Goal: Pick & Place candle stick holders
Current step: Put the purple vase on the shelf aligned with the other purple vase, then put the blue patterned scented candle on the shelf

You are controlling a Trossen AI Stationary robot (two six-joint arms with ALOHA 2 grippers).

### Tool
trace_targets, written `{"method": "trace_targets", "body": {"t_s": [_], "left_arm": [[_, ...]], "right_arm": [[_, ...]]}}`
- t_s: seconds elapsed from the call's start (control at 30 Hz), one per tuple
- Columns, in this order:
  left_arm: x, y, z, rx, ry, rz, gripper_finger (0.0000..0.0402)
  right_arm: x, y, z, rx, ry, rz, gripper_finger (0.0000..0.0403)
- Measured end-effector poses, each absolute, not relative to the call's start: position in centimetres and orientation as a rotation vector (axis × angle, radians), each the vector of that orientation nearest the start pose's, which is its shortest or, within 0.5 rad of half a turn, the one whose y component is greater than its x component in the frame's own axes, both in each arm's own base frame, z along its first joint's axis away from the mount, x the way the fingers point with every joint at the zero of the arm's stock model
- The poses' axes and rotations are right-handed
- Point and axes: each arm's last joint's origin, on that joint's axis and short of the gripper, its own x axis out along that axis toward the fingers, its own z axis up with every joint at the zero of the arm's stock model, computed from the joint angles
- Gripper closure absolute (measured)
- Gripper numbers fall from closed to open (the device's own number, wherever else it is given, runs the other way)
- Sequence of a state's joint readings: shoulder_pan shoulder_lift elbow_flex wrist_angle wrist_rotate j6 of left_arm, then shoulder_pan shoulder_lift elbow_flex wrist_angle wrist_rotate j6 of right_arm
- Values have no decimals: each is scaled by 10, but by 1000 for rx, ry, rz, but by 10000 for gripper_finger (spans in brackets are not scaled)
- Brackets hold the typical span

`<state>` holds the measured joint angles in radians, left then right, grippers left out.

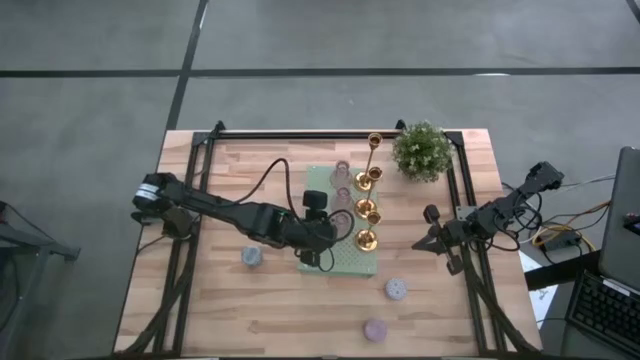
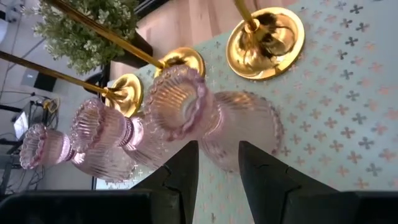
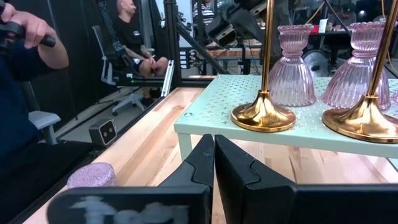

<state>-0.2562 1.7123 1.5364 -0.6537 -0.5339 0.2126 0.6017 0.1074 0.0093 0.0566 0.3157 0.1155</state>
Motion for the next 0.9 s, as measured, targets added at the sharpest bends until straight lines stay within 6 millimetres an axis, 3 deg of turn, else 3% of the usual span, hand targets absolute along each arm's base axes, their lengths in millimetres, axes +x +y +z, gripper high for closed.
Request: {"method": "trace_targets", "body": {"t_s": [0.5, 0.7, 0.9], "left_arm": [[364, -81, 314, 535, 784, 174, 284], [343, -85, 317, 483, 877, 164, 285], [311, -103, 326, 328, 965, 76, 289]], "right_arm": [[89, 51, 164, 101, 54, 283, 394], [90, 51, 164, 128, 58, 283, 394], [90, 51, 164, 131, 59, 283, 394]]}}
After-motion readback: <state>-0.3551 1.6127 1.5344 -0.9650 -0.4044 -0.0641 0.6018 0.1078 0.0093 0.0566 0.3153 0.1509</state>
